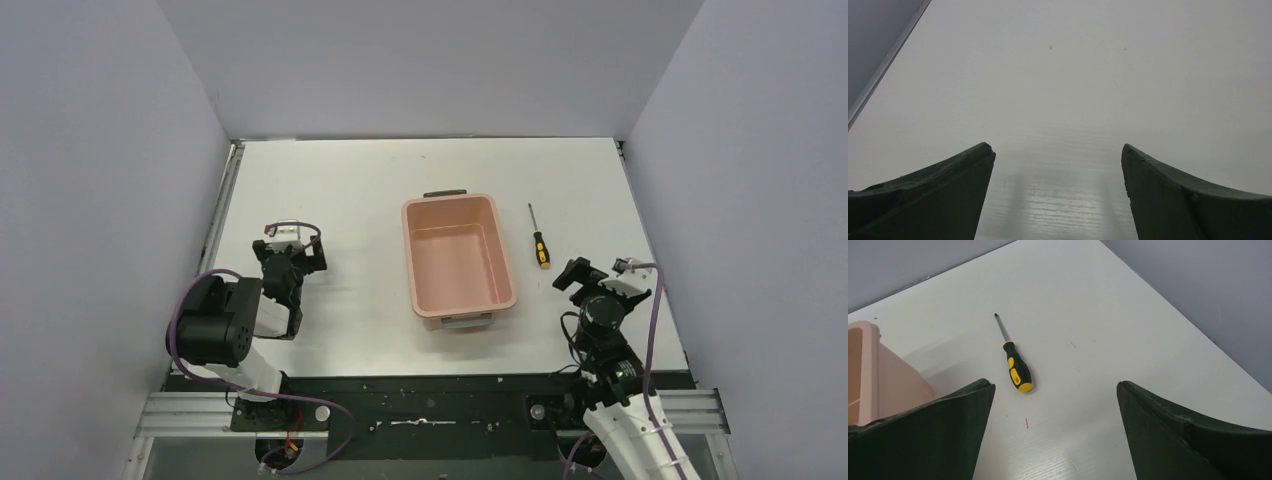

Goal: Put the screwdriver in the bin

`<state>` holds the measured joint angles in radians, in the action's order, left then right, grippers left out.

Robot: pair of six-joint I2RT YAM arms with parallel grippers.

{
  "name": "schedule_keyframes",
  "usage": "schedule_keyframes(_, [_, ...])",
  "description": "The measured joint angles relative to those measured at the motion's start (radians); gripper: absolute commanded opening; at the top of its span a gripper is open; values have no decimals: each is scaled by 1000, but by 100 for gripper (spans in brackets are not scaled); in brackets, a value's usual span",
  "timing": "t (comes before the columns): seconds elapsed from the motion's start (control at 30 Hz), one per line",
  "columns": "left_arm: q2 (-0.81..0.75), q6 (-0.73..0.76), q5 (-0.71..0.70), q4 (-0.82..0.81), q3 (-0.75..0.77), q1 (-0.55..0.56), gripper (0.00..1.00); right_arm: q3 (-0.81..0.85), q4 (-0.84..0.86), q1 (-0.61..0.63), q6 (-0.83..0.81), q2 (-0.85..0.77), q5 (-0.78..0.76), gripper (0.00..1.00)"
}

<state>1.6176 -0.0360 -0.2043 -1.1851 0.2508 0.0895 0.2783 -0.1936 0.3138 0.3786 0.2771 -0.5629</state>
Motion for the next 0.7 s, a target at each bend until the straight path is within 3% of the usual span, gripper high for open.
schedule_keyframes(0.2, [0,0,0,0,0,0,97,142,-12,0,-48,103,11,100])
schedule_keyframes(0.33, [0,0,0,0,0,0,97,405,-23,0,-92,285,23,100])
schedule_keyframes(0.53, [0,0,0,0,0,0,97,948,-175,-21,-167,726,84,100])
schedule_keyframes(0.7, [0,0,0,0,0,0,97,1313,-337,-163,-209,1112,299,95])
